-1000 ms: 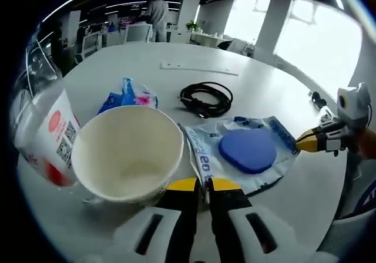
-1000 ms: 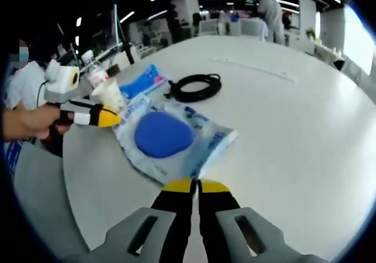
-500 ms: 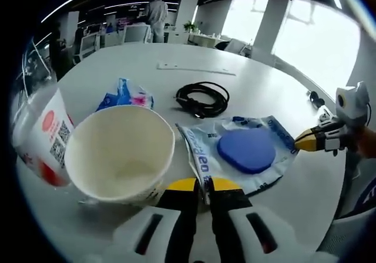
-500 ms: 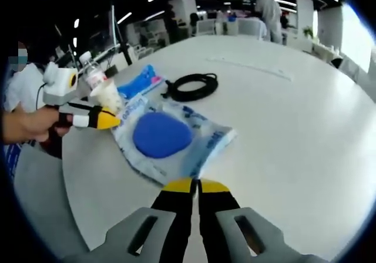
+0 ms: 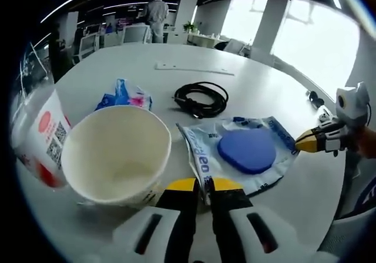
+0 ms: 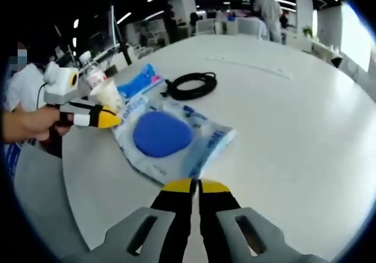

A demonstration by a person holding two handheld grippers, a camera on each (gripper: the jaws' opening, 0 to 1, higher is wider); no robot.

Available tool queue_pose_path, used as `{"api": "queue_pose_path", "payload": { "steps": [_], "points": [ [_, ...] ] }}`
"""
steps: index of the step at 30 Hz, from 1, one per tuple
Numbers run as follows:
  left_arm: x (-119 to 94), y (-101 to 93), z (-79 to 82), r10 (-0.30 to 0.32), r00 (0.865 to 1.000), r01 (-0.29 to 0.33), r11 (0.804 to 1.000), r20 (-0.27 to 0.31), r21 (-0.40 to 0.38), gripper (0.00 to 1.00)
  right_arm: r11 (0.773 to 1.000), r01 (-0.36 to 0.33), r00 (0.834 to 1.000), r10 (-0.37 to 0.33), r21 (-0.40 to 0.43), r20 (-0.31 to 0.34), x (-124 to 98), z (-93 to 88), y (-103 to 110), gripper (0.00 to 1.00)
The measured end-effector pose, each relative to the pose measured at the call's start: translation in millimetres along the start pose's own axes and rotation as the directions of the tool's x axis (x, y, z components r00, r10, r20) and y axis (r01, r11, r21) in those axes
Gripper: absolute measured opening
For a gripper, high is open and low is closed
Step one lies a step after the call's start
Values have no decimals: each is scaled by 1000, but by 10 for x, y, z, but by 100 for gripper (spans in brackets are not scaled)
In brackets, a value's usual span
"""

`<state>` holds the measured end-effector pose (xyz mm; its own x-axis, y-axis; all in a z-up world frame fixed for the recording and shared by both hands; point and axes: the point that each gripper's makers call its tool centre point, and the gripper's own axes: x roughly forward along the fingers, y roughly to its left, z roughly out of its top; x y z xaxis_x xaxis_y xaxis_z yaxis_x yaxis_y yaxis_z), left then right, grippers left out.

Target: Arrange the tabletop items into an orderly group along one side of the table until the central work area is clear of visible clutter.

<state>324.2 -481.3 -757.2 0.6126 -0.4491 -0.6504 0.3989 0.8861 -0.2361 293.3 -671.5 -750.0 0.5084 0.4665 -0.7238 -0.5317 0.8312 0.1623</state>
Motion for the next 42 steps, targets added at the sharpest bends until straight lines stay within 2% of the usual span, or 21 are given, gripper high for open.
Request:
{"api": "queue_pose_path", "payload": {
  "steps": [7, 18, 25, 27, 31, 42],
  "points": [
    [-34, 5, 7, 14, 1000, -14, 1000, 7, 20, 15, 1000, 1, 1000, -1, -25, 8, -4, -38, 16, 9],
    [-104, -47, 20, 5, 1000, -5, 999, 9, 39, 25, 999, 16, 997, -12, -43, 81, -68, 93, 6, 27],
    [-162, -127, 5, -22, 1000, 21, 999, 15, 49, 27, 998, 14, 995, -8, -57, 103, -92, 145, 38, 31],
    [-196, -136, 17, -19, 1000, 17, 997, 20, 80, 27, 998, 16, 994, -10, -59, 109, -106, 159, 42, 31],
    [-259, -136, 29, -23, 999, 21, 997, 31, 75, 29, 998, 19, 992, -11, -65, 124, -145, 203, 61, 33],
    [-399, -142, 26, -18, 999, 11, 990, 48, 140, 37, 997, 23, 989, -12, -73, 148, -184, 252, 98, 38]
  ]
}}
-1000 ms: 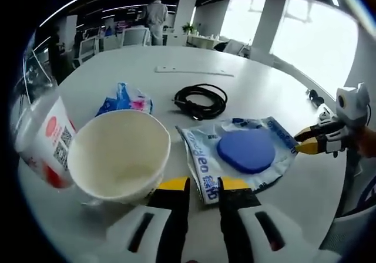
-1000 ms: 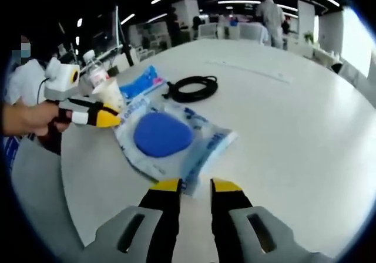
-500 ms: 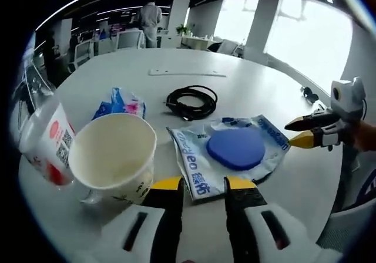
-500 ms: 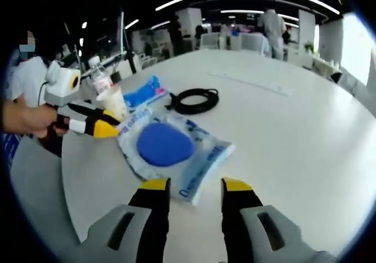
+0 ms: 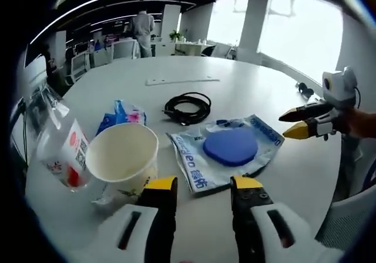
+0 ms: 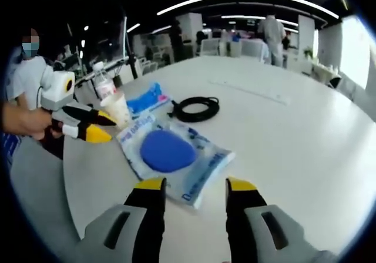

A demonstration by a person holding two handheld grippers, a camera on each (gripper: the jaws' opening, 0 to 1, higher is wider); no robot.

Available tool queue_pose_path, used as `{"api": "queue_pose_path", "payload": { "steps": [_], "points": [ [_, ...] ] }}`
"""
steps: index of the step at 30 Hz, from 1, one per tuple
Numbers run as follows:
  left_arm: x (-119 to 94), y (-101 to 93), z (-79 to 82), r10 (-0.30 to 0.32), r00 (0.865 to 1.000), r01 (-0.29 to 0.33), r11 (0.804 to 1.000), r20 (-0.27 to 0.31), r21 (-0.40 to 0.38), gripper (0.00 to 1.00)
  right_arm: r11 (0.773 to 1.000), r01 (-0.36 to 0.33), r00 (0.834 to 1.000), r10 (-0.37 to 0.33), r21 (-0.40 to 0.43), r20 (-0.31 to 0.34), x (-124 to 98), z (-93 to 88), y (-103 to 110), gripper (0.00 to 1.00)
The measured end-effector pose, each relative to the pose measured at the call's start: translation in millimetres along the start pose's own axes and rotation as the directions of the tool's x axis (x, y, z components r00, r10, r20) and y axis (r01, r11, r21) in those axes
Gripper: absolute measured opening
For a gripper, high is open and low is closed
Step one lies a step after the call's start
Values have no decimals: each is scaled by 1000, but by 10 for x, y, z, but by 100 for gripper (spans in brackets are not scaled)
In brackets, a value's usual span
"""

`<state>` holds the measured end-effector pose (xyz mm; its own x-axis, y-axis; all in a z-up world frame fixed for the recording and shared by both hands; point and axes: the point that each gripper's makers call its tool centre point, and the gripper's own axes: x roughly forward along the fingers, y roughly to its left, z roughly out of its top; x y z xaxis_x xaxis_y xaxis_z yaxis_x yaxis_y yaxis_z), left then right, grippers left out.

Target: Arrange the tabletop items into an orderly group along one side of the table until the central work area is clear of visible clutter.

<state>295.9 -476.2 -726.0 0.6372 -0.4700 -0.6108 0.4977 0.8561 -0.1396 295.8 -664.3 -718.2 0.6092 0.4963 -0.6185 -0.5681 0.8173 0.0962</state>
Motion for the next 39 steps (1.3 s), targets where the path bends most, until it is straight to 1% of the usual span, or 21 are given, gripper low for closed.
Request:
{"api": "queue_pose_path", "payload": {
  "steps": [5, 9, 15, 22, 28, 33, 39],
  "points": [
    [-75, 16, 7, 10, 1000, -11, 1000, 7, 20, 40, 1000, -3, 1000, 3, -9, 11, -23, 38, 26, 39],
    [-147, 37, -23, 18, 1000, -18, 999, 6, 31, 41, 1000, -2, 1000, 3, -11, 21, -38, 79, 41, 39],
    [-222, 92, -57, 39, 999, -39, 997, 6, 61, 42, 1000, -6, 1000, 6, -10, 22, -40, 85, 56, 39],
    [-295, 245, -119, 87, 996, -87, 995, 2, 42, 48, 1000, -8, 1000, 8, -12, 22, -59, 75, 72, 39],
    [-305, 356, -158, 121, 993, -121, 992, -2, 30, 54, 1000, -7, 1000, 8, -13, 28, -74, 89, 63, 39],
    [-308, 421, -157, 144, 990, -144, 989, -2, 24, 58, 1000, -12, 999, 12, -14, 41, -85, 111, 74, 42],
    [-269, 465, -133, 144, 990, -144, 989, 7, 22, 60, 999, -34, 998, 36, -30, 58, -122, 114, 130, 47]
  ]
}}
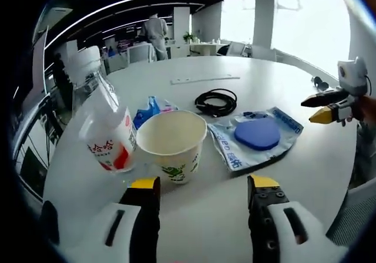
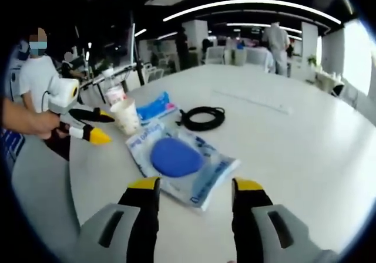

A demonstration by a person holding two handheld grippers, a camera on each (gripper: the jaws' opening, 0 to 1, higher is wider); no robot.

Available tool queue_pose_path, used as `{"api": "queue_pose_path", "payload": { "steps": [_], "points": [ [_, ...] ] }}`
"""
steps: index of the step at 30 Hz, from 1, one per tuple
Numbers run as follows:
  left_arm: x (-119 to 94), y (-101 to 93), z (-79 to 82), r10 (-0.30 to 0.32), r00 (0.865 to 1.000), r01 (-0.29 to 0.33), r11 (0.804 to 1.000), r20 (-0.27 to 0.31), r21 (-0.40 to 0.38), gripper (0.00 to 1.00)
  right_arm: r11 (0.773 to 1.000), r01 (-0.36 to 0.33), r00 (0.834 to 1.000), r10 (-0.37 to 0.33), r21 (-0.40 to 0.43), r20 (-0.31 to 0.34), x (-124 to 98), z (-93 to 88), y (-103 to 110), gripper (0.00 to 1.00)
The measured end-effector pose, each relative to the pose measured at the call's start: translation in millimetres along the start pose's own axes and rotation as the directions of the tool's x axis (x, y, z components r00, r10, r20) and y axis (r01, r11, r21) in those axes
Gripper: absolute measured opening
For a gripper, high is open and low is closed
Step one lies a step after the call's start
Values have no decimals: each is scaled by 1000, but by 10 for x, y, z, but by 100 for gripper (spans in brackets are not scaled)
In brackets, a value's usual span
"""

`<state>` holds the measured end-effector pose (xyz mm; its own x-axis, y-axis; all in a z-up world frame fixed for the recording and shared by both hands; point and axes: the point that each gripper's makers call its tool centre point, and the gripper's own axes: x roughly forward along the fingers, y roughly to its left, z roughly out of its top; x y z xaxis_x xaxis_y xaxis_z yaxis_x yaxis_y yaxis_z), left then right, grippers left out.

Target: Arrange the tabletop items into an orderly group along one side of the table until the central work area is clear of visible clutter.

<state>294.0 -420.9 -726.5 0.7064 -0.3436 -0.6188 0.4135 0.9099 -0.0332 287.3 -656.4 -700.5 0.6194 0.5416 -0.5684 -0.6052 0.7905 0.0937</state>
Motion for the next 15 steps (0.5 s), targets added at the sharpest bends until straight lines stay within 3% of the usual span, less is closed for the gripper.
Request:
{"api": "queue_pose_path", "payload": {
  "steps": [9, 15],
  "points": [
    [67, 16, -7, -1, 1000, 1, 1000, 3, 12, 60, 999, -40, 998, 41, -32, 49, -106, 45, 71, 59],
    [100, 30, 2, -1, 1000, 1, 1000, 15, 18, 60, 998, -52, 997, 54, -45, 58, -146, 40, 107, 62]
  ]
}}
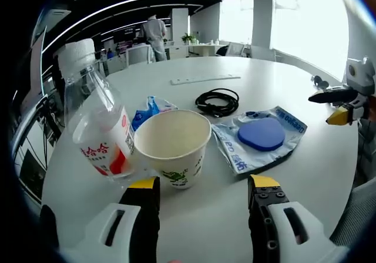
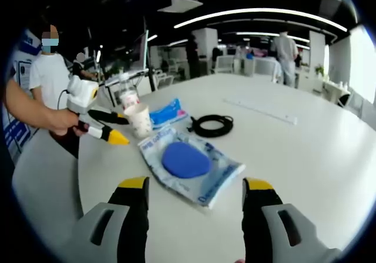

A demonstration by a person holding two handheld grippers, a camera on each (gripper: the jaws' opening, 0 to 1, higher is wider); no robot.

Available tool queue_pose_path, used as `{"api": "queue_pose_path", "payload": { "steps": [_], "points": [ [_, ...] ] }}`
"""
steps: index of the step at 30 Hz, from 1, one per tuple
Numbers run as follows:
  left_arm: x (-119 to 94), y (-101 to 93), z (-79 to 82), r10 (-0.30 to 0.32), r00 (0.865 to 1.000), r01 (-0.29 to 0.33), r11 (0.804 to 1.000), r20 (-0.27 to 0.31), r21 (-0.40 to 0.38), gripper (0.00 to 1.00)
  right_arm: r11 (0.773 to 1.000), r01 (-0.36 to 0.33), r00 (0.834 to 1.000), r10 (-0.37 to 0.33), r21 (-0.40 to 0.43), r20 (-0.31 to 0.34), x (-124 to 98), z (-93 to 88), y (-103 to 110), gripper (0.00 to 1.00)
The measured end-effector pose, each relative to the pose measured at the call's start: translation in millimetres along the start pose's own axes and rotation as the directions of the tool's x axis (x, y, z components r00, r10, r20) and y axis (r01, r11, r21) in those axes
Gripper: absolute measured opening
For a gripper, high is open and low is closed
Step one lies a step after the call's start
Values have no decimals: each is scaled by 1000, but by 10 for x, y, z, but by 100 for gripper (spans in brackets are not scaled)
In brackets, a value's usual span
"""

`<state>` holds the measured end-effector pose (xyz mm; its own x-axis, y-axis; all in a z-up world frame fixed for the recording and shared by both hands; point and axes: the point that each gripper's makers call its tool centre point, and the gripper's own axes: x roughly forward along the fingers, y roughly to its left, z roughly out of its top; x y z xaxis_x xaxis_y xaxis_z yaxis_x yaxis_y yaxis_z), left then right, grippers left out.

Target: Arrange the tabletop items into an orderly group along one side of the table until the central work area is clear of visible clutter.

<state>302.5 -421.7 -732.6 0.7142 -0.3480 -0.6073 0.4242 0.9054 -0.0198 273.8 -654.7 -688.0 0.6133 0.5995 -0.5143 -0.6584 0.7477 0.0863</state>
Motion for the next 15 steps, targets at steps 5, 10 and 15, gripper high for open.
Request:
{"api": "queue_pose_path", "payload": {
  "steps": [5, 10, 15],
  "points": [
    [31, 4, 16, -8, 1000, 8, 1000, 8, 6, 60, 1000, -13, 1000, 13, -4, 7, -30, -11, 31, 63],
    [55, 19, 27, -19, 1000, 19, 1000, 14, 9, 60, 999, -47, 998, 48, -16, 28, -61, 8, 116, 68],
    [55, 19, 26, -29, 999, 29, 1000, 14, 1, 60, 996, -87, 995, 88, -35, 38, -99, 26, 220, 74]
  ]
}}
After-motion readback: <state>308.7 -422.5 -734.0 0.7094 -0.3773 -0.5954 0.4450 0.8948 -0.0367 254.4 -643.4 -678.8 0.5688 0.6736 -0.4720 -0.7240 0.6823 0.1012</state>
